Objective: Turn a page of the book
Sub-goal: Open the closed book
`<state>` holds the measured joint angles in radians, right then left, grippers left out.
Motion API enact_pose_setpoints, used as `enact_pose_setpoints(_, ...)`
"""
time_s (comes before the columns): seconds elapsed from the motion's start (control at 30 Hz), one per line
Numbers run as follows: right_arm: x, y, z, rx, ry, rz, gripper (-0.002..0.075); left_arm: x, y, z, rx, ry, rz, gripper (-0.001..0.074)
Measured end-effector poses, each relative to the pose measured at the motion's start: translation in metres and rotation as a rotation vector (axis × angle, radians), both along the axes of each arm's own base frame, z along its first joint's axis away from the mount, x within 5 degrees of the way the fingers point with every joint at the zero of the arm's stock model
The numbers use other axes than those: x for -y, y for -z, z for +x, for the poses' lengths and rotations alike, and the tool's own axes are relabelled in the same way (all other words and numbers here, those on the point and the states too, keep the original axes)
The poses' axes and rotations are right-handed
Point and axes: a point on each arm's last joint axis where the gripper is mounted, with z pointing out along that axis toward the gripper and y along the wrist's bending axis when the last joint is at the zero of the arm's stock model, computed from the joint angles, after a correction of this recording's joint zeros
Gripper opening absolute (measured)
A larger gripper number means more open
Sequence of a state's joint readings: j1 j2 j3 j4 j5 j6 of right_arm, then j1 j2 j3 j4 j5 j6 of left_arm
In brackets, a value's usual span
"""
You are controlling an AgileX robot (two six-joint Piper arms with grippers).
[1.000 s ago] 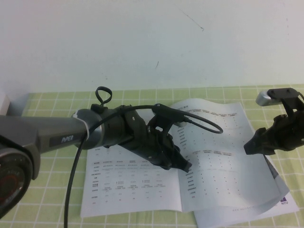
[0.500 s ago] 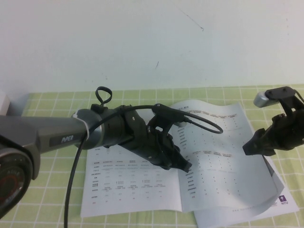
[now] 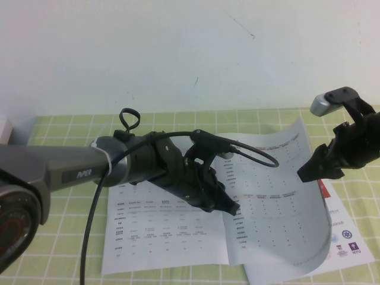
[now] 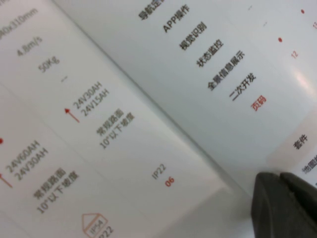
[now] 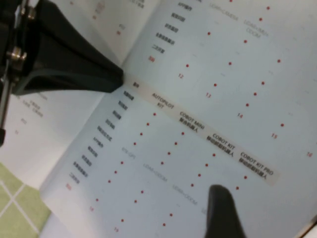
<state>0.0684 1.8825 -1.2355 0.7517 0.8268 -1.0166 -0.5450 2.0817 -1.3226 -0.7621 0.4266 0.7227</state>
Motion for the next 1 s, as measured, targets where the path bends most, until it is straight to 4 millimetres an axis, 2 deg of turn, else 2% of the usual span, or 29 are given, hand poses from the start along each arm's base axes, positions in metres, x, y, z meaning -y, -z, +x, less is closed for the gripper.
enact_pose_setpoints(0.37, -0.003, -0.022, 0.003, -0.051, -0.062, 0.011, 0.0390, 0.000, 0.000, 0.000, 0.000, 0.001, 0.000, -0.0004)
enact_pose_setpoints(0.6, -0.015, -0.038, 0.002, -0.053, -0.098, 0.164, 0.0389, 0.000, 0.000, 0.000, 0.010, 0.016, 0.005, -0.0004)
enact_pose_setpoints(0.77, -0.019, -0.053, -0.001, 0.040, -0.157, 0.217, 0.0388, 0.000, 0.000, 0.000, 0.011, 0.017, 0.006, -0.0004)
enact_pose_setpoints(1.0, -0.017, -0.041, 0.010, 0.096, -0.132, 0.176, 0.0388, 0.000, 0.000, 0.000, 0.015, 0.020, 0.007, -0.0004)
